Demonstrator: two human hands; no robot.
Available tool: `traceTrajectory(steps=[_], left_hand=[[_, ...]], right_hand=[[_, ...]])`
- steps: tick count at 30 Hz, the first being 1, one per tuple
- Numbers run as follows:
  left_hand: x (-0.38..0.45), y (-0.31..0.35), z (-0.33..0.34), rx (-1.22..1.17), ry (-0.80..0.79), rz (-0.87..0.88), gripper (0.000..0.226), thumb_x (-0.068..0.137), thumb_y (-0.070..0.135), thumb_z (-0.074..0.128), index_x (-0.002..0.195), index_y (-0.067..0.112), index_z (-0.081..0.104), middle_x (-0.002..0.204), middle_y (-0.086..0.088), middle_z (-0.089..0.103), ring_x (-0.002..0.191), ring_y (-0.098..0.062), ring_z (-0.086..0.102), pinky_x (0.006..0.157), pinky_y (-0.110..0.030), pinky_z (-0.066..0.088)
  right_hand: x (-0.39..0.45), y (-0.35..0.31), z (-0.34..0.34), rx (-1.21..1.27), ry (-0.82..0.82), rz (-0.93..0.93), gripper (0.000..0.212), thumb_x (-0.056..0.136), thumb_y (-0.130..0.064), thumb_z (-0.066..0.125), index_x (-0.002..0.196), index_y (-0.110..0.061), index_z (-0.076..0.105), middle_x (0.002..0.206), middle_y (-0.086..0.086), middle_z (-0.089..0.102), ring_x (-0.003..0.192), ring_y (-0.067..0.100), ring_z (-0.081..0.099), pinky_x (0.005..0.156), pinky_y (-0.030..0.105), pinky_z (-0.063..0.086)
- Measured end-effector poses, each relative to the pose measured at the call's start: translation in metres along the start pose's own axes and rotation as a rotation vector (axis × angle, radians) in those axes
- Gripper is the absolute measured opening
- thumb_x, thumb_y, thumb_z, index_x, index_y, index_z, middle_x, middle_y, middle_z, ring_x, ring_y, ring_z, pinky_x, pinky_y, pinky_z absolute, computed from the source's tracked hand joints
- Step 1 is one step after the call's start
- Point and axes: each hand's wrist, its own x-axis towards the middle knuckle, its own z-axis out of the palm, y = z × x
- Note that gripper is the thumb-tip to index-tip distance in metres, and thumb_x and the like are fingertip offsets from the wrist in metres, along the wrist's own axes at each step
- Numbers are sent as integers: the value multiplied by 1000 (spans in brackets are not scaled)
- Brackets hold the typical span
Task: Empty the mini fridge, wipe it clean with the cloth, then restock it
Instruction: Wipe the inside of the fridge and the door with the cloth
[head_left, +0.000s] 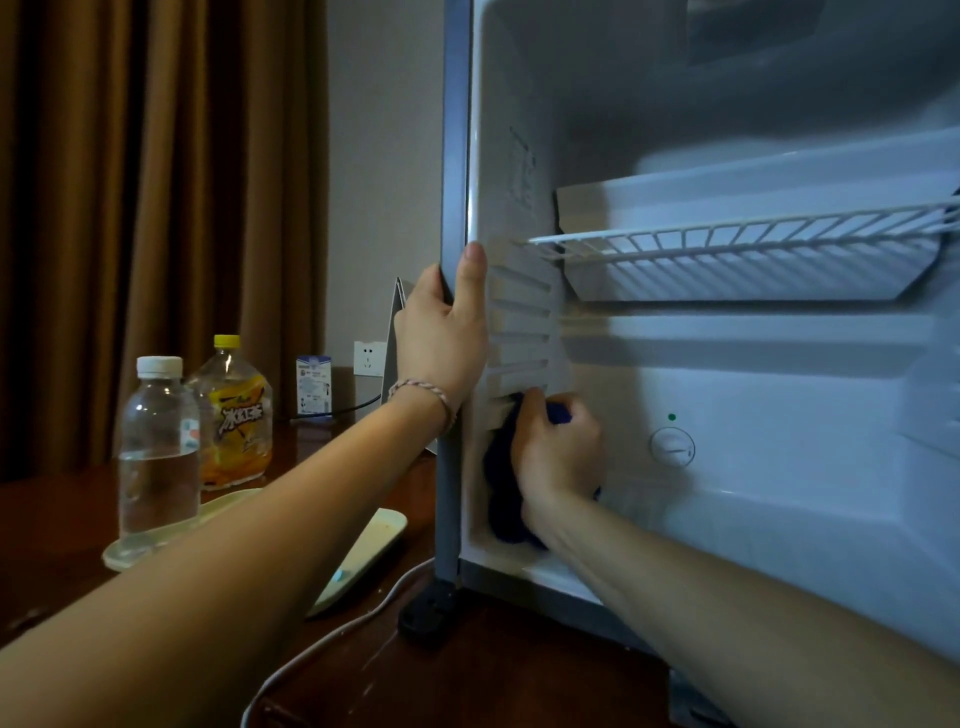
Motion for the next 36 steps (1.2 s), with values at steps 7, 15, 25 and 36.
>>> traceTrajectory(steps=[7,15,25,36], left_hand=[[0,-1,2,16,18,8,46,100,51,46,68,19,37,59,6,38,44,1,38,43,-9,32],[0,-5,1,10,-9,-2,46,98,55,45,73,16,44,61,3,41,49,-3,36,46,-13,33],[0,0,-2,8,-16,-8,48,98,56,45,73,15,44,61,3,41,48,-3,35,45,-12,32],[-2,4,-1,6,8,-7,46,100,52,47,69,17,41,59,5,39,44,0,37,44,-10,32]], right_hand=[[58,15,3,-59,-8,60,25,87,-38,55,75,-17,63,82,7,68,84,32,62,74,32,42],[48,3,-7,55,-12,175,24,88,-30,60,68,-17,62,74,5,66,79,30,62,72,31,45],[-30,-12,-19,167,-177,-72,28,72,-57,60,75,-30,63,72,-2,67,72,18,67,70,42,59],[-28,-12,-26,262,-293,-56,21,84,-35,70,77,-17,63,79,10,67,74,22,66,70,37,56]])
